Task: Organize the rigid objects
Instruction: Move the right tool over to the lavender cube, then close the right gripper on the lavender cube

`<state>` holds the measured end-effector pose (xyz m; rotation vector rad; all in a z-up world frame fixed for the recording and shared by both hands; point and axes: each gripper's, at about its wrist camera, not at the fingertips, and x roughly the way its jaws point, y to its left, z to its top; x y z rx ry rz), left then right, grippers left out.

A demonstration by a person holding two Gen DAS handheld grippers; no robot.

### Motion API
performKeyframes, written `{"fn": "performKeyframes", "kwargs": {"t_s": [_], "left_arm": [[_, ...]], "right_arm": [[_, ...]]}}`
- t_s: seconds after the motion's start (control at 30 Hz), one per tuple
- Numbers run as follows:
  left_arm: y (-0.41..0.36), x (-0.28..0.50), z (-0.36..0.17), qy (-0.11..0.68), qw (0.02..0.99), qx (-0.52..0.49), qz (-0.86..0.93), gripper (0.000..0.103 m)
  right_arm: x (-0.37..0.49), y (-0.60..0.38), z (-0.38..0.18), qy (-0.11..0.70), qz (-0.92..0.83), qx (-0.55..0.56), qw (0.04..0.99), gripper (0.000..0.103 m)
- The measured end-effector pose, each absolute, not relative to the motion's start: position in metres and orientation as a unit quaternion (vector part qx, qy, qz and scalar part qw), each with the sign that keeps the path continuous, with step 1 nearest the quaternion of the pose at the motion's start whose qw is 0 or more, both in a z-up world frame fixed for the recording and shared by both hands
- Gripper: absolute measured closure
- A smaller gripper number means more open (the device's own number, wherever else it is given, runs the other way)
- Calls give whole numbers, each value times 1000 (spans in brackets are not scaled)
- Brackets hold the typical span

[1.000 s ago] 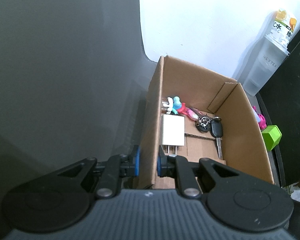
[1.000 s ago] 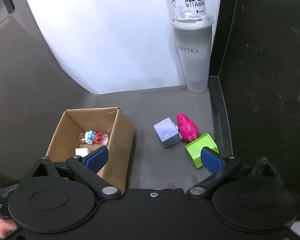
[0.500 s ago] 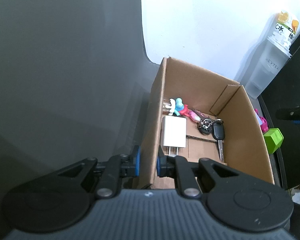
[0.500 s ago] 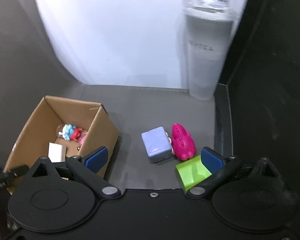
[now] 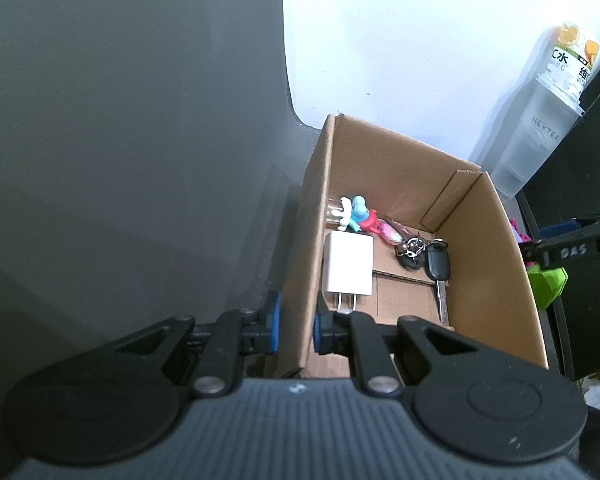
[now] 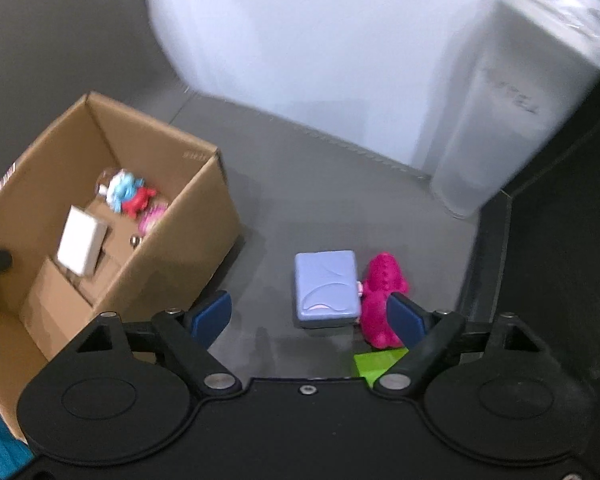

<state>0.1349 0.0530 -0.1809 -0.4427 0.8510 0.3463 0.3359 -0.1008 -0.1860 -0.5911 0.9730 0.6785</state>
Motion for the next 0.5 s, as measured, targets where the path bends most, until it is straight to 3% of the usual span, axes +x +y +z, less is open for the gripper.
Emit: {"fn": "performKeyframes", "kwargs": {"t_s": [0.27,0.37,0.47,0.5], "left_arm": [[53,135,-181,407,873,-210,166,89],[53,135,-181,407,874,-208,166,89],[52,136,-182,407,874,-208,167,89],[52,136,-182,407,874,-208,167,89]], "right_arm": [[346,-91,-206,447,296,-321,781,18],[346,-89,-207,441,298,-330,780,22],[344,-87,-204,436,303,-330,780,34],[344,-86,-203,439,306,-328,779,43]]}}
